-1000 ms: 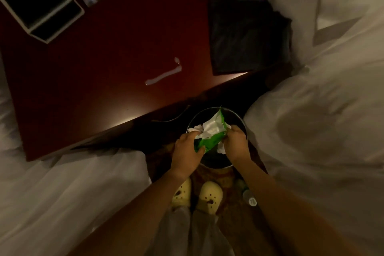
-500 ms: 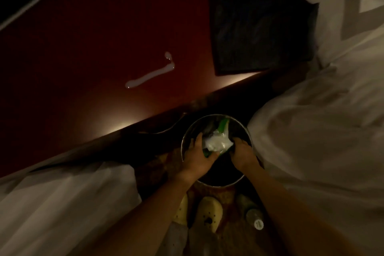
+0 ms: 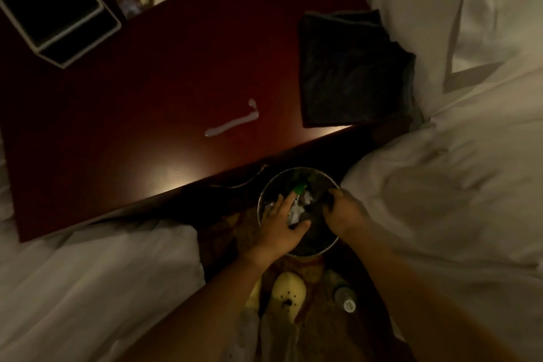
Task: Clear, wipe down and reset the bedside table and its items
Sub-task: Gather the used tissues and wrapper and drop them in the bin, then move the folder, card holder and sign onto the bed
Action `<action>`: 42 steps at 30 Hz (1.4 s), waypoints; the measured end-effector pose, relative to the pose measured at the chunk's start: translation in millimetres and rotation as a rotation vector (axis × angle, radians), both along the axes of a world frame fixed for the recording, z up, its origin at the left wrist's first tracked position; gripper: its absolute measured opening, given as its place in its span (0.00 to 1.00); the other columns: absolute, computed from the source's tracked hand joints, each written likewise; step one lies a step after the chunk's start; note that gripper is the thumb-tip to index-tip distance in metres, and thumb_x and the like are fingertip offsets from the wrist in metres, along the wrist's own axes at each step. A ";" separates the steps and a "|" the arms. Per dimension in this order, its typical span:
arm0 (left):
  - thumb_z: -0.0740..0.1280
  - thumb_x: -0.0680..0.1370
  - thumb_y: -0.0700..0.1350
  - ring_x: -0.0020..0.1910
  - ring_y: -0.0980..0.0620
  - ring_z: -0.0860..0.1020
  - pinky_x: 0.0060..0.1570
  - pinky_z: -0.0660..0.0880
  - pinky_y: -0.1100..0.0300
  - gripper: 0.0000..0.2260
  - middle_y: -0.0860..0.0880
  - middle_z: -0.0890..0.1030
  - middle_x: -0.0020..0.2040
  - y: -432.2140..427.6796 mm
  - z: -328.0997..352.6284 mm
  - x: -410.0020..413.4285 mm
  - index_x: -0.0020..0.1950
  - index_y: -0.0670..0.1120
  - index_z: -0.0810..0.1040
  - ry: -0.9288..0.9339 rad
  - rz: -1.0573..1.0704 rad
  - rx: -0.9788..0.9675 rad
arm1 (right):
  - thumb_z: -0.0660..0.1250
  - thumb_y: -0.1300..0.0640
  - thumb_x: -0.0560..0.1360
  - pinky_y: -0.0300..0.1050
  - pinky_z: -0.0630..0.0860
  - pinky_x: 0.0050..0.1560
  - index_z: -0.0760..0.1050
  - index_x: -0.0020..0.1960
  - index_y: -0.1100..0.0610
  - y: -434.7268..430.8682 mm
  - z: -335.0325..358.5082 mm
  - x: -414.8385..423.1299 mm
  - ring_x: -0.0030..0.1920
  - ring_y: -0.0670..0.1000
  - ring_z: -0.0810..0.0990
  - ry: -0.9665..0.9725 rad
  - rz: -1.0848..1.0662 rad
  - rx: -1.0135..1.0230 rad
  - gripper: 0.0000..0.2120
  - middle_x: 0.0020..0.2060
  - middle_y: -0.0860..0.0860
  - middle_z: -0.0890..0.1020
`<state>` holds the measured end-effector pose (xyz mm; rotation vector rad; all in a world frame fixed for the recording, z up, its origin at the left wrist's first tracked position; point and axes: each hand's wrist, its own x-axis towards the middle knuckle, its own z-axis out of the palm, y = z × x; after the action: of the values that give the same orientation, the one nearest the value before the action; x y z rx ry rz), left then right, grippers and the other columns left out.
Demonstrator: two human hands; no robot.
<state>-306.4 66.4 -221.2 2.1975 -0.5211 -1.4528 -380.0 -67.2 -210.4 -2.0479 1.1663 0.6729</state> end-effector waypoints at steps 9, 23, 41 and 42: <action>0.62 0.78 0.50 0.74 0.47 0.61 0.73 0.61 0.54 0.25 0.45 0.61 0.76 1.6 100.3 27.8 0.74 0.48 0.61 -0.139 -0.058 0.003 | 0.56 0.42 0.77 0.50 0.57 0.73 0.51 0.76 0.53 -3.9 76.6 20.0 0.73 0.59 0.61 0.201 0.327 0.067 0.32 0.74 0.59 0.61; 0.63 0.77 0.48 0.61 0.47 0.76 0.59 0.74 0.55 0.20 0.46 0.75 0.65 -5.2 264.2 174.8 0.69 0.50 0.68 -0.502 0.250 -0.145 | 0.60 0.48 0.77 0.47 0.75 0.48 0.74 0.54 0.55 -32.2 282.2 175.1 0.58 0.59 0.77 -0.278 0.417 -0.024 0.13 0.50 0.55 0.79; 0.66 0.75 0.46 0.74 0.42 0.60 0.70 0.62 0.44 0.37 0.44 0.60 0.76 62.1 226.7 376.3 0.77 0.47 0.48 -0.657 0.448 -0.004 | 0.64 0.43 0.74 0.59 0.57 0.71 0.50 0.75 0.56 49.2 221.9 408.2 0.72 0.61 0.56 -0.383 0.522 -0.124 0.38 0.73 0.58 0.57; 0.67 0.75 0.46 0.74 0.42 0.61 0.70 0.62 0.44 0.37 0.43 0.62 0.75 64.0 221.5 384.6 0.77 0.45 0.49 -0.639 0.478 -0.010 | 0.64 0.43 0.74 0.58 0.59 0.70 0.51 0.75 0.57 54.0 216.5 417.5 0.71 0.61 0.57 -0.369 0.523 -0.107 0.37 0.72 0.58 0.58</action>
<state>78.2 130.3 0.3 2.5291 -0.1663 -0.4942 37.4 -13.2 6.1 -2.4623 0.4642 0.4410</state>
